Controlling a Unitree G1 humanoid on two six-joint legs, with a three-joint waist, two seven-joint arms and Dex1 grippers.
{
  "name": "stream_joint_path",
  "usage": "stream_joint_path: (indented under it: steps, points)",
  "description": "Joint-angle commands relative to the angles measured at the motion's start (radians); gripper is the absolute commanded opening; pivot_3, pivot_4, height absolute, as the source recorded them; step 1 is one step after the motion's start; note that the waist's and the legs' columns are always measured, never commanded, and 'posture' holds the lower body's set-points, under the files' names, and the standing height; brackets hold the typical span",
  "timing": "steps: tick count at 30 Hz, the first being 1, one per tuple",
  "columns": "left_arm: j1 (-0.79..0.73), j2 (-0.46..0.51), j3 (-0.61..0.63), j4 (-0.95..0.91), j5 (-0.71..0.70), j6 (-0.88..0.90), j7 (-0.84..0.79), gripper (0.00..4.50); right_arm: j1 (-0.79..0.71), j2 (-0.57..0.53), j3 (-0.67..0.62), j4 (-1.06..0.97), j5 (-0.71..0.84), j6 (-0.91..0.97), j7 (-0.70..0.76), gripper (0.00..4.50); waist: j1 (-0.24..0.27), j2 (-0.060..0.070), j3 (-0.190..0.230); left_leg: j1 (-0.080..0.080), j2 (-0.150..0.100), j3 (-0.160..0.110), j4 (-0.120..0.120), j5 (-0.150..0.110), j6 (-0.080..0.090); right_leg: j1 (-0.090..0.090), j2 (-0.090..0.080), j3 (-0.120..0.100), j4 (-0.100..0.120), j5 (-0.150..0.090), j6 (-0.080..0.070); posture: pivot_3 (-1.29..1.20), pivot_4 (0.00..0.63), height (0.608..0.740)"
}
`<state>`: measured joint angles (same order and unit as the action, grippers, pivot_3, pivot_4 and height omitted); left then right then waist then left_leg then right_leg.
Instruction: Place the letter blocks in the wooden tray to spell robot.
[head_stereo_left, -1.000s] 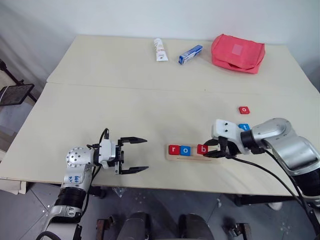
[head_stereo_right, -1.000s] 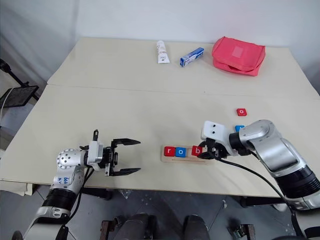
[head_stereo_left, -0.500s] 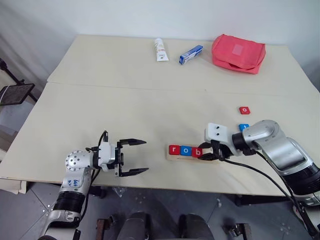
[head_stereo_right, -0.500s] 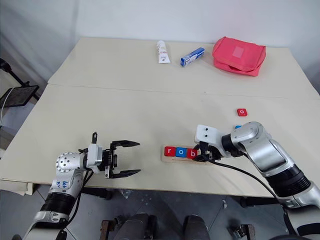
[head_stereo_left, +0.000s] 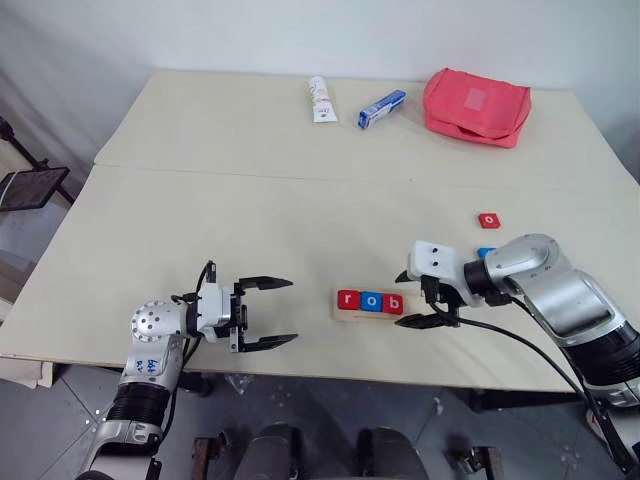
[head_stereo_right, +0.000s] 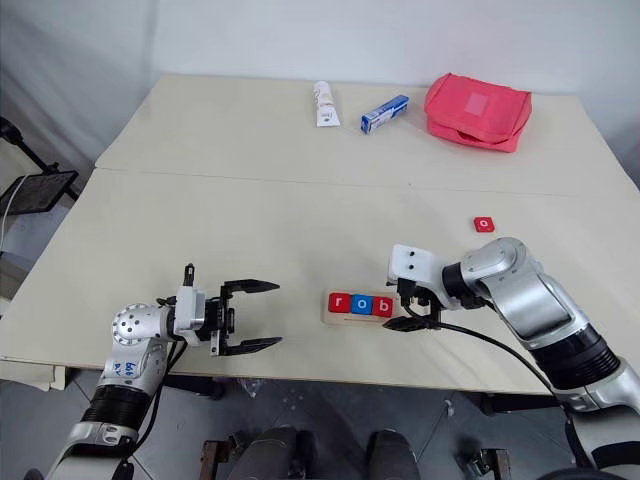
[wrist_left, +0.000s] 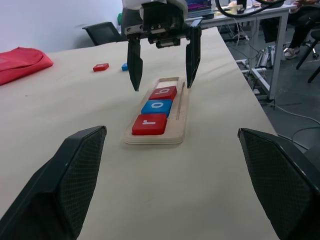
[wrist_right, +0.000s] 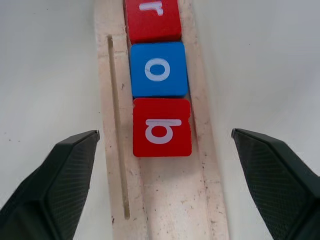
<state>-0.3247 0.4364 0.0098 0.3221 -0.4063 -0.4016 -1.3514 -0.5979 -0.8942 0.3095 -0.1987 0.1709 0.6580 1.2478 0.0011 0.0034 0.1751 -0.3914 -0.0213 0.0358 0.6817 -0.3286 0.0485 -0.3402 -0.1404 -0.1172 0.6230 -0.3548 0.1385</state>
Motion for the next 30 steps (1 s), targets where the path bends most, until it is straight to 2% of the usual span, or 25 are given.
stream_joint_path:
  steps: [1,11,30]
  points:
    - [-0.012,-0.003,-0.002,-0.008,-0.005,-0.013,0.001,4.5,0.03,-0.036,-0.065,-0.068,0.051,0.02,0.017,3.52,0.0,0.0,0.0,0.0,0.0,0.0,0.0,0.0,0.0,0.0,0.0,0.0,0.0,0.0,0.0,0.0,0.15,0.74]
    - [-0.021,0.001,-0.001,0.0,-0.008,-0.011,-0.006,4.5,0.097,-0.026,-0.053,-0.021,0.028,-0.006,-0.026,0.03,-0.001,0.0,0.0,0.0,0.0,0.0,0.0,0.0,0.0,0.0,0.0,0.0,0.0,0.0,0.0,0.0,0.15,0.74]
    - [-0.01,0.009,-0.002,-0.017,-0.007,-0.007,0.007,4.5,0.101,0.033,-0.046,0.01,0.019,-0.028,-0.062,0.03,-0.002,0.0,0.0,0.0,0.0,0.0,0.0,0.0,0.0,0.0,0.0,0.0,0.0,0.0,0.0,0.0,0.15,0.74]
